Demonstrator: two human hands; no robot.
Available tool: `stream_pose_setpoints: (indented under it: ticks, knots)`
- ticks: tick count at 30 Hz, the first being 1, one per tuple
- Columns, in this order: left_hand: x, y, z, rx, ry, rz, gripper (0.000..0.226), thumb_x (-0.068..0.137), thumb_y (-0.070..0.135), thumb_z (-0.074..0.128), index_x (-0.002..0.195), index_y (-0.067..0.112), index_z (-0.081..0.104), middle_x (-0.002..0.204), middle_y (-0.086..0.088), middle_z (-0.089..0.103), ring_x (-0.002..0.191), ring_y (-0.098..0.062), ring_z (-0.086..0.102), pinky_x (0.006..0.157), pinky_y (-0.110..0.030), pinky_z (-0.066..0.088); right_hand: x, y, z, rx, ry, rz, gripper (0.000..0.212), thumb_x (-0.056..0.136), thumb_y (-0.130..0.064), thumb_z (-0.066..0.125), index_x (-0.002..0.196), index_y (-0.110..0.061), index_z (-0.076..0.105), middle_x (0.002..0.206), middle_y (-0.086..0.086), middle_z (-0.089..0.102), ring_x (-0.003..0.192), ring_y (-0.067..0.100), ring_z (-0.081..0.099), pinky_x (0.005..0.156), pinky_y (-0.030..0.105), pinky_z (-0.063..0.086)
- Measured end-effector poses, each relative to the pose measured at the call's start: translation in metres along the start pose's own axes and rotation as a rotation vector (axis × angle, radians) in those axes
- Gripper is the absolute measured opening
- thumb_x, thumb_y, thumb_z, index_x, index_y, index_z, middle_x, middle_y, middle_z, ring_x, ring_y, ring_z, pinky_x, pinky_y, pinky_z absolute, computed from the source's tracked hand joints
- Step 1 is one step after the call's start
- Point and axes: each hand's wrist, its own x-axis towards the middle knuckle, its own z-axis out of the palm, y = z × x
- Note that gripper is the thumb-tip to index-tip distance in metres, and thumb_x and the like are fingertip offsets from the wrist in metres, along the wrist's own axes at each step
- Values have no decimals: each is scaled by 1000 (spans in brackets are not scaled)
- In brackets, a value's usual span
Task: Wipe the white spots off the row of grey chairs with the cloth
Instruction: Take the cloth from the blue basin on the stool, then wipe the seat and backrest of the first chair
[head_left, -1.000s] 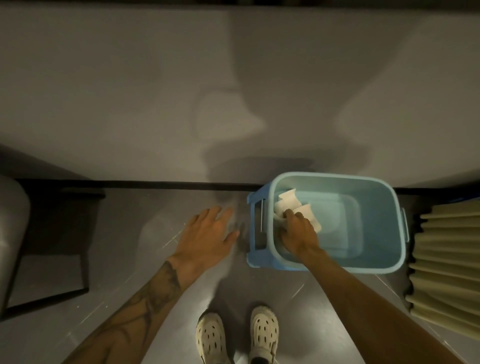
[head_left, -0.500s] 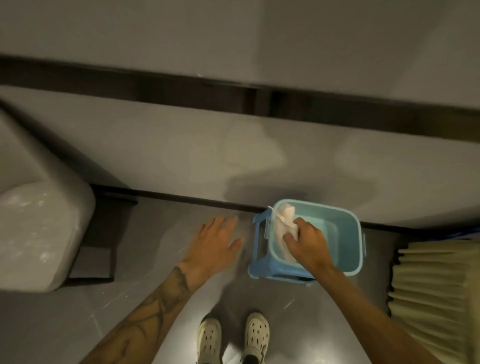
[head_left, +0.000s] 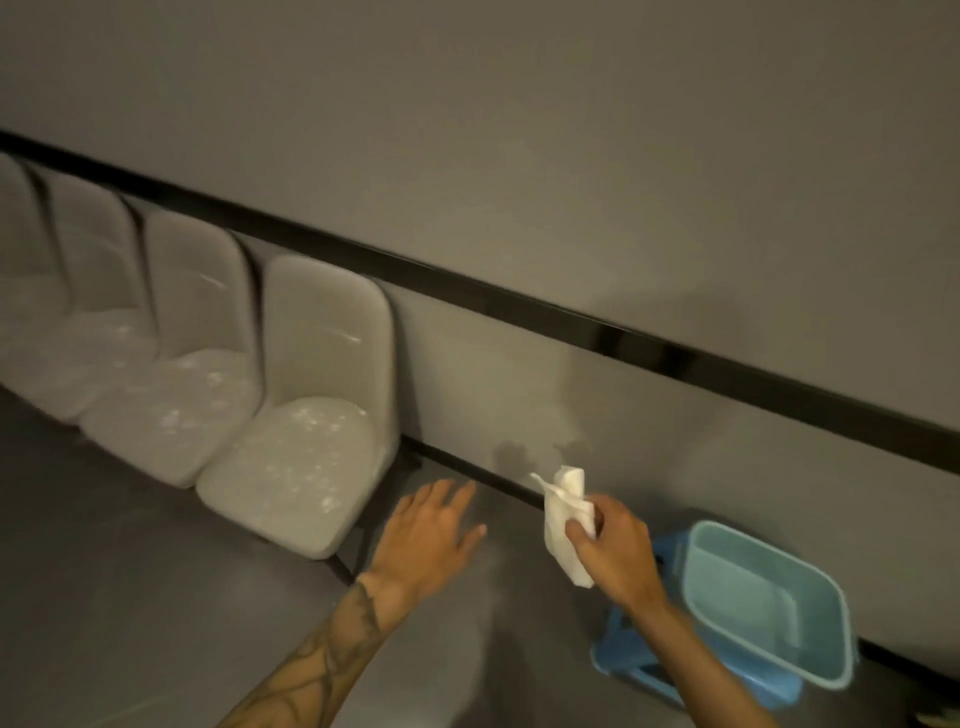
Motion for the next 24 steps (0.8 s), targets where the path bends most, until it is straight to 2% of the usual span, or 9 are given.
stream_pose_setpoints:
  ticks: [3, 7, 11, 14, 18, 22, 24]
  knots:
    - [-41, -70, -16, -7, -5, -25, 68, 108, 58, 35, 167, 28, 20, 168, -3, 28, 154, -23, 28, 124, -35, 22, -20, -58, 44, 16, 4, -33, 16, 88, -23, 68, 79, -17, 56, 78, -3, 63, 71, 17, 60, 55, 20, 36]
    - [-77, -156, -30, -9, -9, -67, 68, 108, 59, 34, 166, 27, 21, 167, -3, 30, 152, -23, 30, 123, -36, 23, -36, -121, 102, 54, 1, -32, 18, 89, -21, 66, 76, -20, 54, 74, -5, 62, 69, 16, 60, 56, 25, 39]
    - [-87, -235, -43, -2, -19, -109, 66, 108, 57, 36, 166, 28, 23, 167, -2, 30, 152, -22, 31, 122, -36, 24, -34, -171, 157, 76, -5, -37, 22, 87, -21, 67, 73, -25, 51, 74, -7, 62, 66, 7, 57, 54, 19, 34]
    - [-80, -288, -52, -3, -37, -121, 66, 108, 56, 36, 166, 28, 20, 169, -2, 28, 153, -22, 29, 123, -36, 23, -20, -202, 201, 98, -16, -18, 12, 87, -21, 67, 79, -21, 58, 79, -3, 65, 73, 16, 61, 59, 26, 40]
    - [-52, -357, -62, -2, -64, -127, 67, 109, 56, 35, 167, 29, 18, 171, -1, 25, 155, -22, 26, 125, -37, 20, 18, -237, 263, 130, 5, -12, 11, 88, -22, 68, 82, -21, 59, 81, -4, 65, 72, 9, 61, 56, 21, 39]
    - [-8, -426, -71, -5, -120, -135, 67, 109, 57, 34, 167, 30, 17, 172, -1, 23, 157, -21, 23, 127, -37, 18, 63, -264, 318, 137, 15, 41, 11, 88, -23, 71, 90, -18, 62, 88, -1, 65, 77, 13, 63, 60, 23, 46]
    - [15, -457, -77, -1, -139, -128, 66, 109, 57, 34, 167, 30, 17, 172, 0, 23, 157, -20, 23, 127, -37, 18, 81, -278, 338, 134, 33, 72, 12, 89, -22, 71, 88, -18, 60, 88, 1, 65, 75, 12, 62, 59, 20, 44]
